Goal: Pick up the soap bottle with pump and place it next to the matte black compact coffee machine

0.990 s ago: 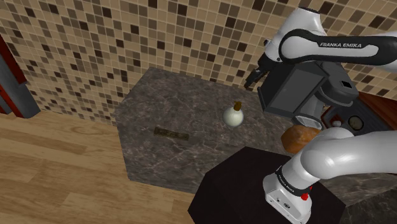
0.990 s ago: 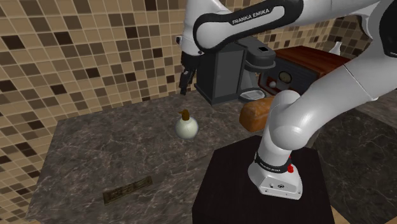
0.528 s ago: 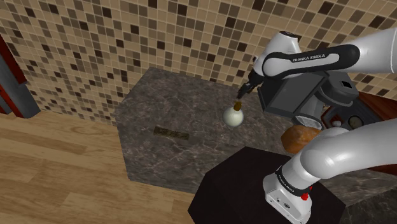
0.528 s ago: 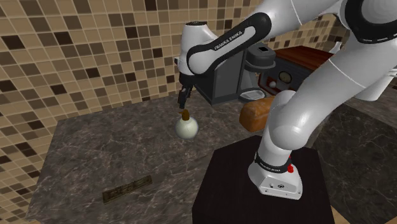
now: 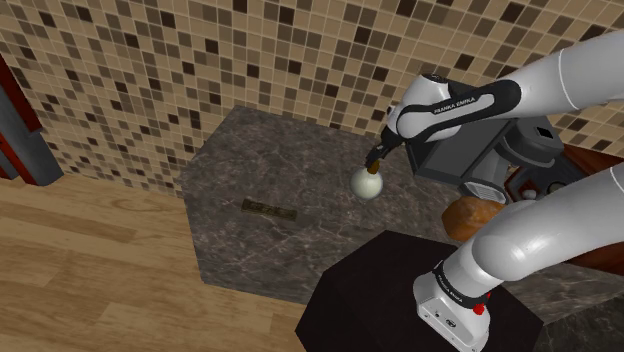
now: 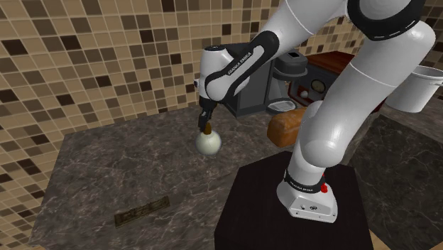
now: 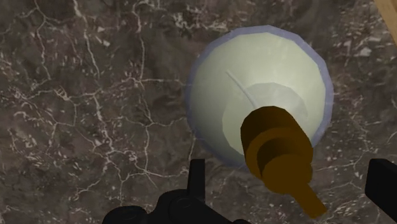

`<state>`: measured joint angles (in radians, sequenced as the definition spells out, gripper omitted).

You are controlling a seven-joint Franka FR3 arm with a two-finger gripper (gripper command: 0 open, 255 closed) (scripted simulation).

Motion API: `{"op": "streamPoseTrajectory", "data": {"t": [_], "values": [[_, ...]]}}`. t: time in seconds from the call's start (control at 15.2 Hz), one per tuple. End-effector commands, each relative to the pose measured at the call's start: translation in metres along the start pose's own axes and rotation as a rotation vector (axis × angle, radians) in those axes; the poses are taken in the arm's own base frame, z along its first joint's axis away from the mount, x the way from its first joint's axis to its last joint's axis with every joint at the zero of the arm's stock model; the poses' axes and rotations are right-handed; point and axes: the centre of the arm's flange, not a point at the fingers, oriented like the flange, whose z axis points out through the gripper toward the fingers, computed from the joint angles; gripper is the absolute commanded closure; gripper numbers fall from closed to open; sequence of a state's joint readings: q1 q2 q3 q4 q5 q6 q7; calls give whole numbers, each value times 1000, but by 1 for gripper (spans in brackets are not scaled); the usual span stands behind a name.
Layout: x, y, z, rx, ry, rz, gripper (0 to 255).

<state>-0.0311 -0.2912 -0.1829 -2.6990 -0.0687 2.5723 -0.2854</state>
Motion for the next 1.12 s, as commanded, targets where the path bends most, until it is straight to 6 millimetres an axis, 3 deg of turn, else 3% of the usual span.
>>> {"op": "streamPoseTrajectory", "data": {"t": [0.0, 0.13, 0.66, 0.73, 1.06], "values": [[0, 1, 10, 0, 0, 0, 0], [0, 1, 24, 0, 0, 0, 0], [0, 1, 24, 0, 0, 0, 0], [0, 1, 24, 0, 0, 0, 255], [0, 1, 24, 0, 0, 0, 255]]}}
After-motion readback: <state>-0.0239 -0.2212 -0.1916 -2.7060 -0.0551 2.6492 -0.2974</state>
